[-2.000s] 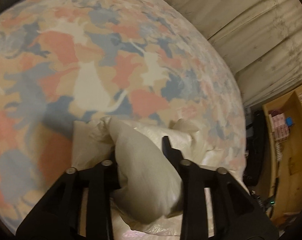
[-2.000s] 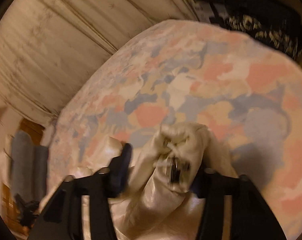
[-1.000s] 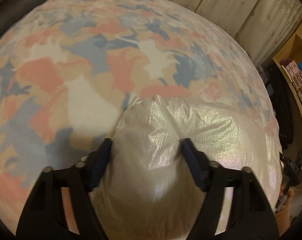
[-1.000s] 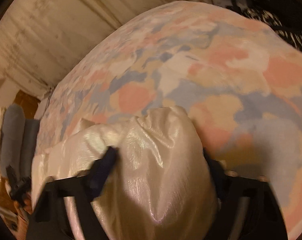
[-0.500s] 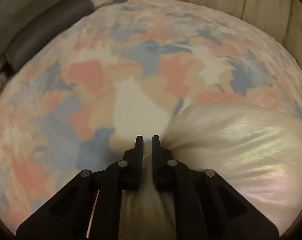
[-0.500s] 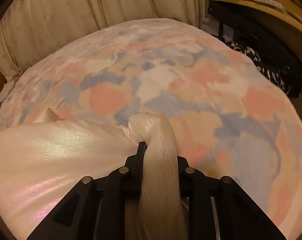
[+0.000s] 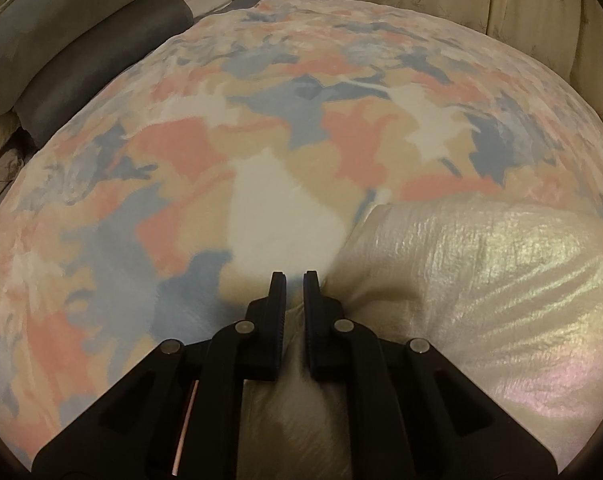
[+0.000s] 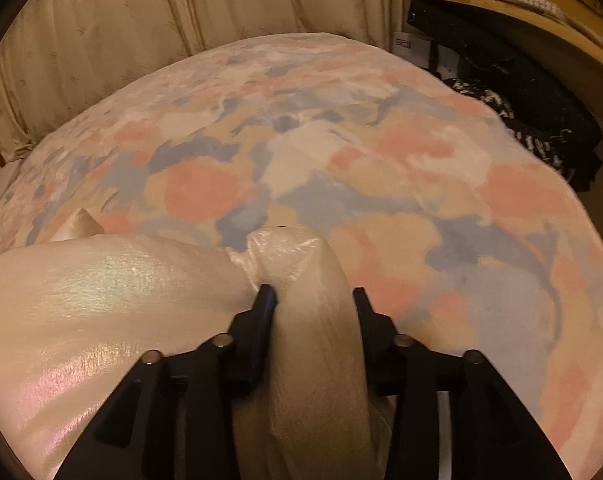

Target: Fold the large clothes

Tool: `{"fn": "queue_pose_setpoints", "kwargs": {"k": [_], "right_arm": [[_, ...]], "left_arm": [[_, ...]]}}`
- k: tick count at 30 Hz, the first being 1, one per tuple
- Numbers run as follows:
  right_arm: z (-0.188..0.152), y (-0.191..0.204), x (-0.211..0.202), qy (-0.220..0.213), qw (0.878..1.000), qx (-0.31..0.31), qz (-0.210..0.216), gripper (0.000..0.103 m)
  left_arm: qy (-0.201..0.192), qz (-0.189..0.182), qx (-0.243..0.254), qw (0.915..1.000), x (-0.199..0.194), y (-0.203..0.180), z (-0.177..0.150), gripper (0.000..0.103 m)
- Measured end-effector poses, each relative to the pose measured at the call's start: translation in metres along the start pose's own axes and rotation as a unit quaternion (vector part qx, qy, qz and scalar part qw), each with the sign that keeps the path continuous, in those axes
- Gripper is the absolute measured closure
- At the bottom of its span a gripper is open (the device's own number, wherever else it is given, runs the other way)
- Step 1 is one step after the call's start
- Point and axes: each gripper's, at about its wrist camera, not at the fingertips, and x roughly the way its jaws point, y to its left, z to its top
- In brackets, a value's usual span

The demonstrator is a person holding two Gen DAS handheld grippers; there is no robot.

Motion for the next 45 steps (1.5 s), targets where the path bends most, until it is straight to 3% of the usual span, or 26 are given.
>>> {"fn": "queue_pose_setpoints", "kwargs": {"k": [3,5,11,14,19,25,29,38,45], "right_arm": [[0.005,0.0,-0.012,0.003,1.0,-0.004,-0.022,0.044],[0.007,-0.001,-0.026,0.0,1.0,-0.003,-0.021,0.043],[0.017,0.013,-0.093,-0.045,0.999,-0.01,0.007,0.042],[0.022,0.036,-0.128,-0.071,0.997,-0.022,0.036,0.042],[0.016,0.087,-0.151,-0.082,0.992,-0.046,0.08,0.039],[-0.005,0.154,-0.135,-0.07,0.99,-0.067,0.106,0.039],[-0.025,0.187,-0.108,-0.061,0.99,-0.077,0.105,0.039],[-0.049,0.197,-0.049,-0.029,0.992,-0.068,0.101,0.036],[-0.053,0.194,-0.023,-0.047,0.992,-0.069,0.1,0.032]], "left_arm": [[-0.001,-0.011,0.003,0.9999,-0.012,0.004,0.002,0.096],[-0.004,-0.016,0.01,0.9998,-0.024,0.004,0.004,0.096],[-0.059,-0.058,0.038,0.9959,-0.097,-0.011,0.009,0.096],[-0.084,-0.09,0.059,0.9906,-0.13,-0.031,0.006,0.096],[-0.096,-0.136,0.095,0.9815,-0.156,-0.078,-0.012,0.096],[-0.102,-0.151,0.126,0.9751,-0.148,-0.141,-0.04,0.096],[-0.115,-0.134,0.147,0.9733,-0.128,-0.166,-0.058,0.096],[-0.093,-0.135,0.146,0.9755,-0.079,-0.173,-0.068,0.096],[-0.1,-0.146,0.132,0.9753,-0.061,-0.171,-0.075,0.096]]}}
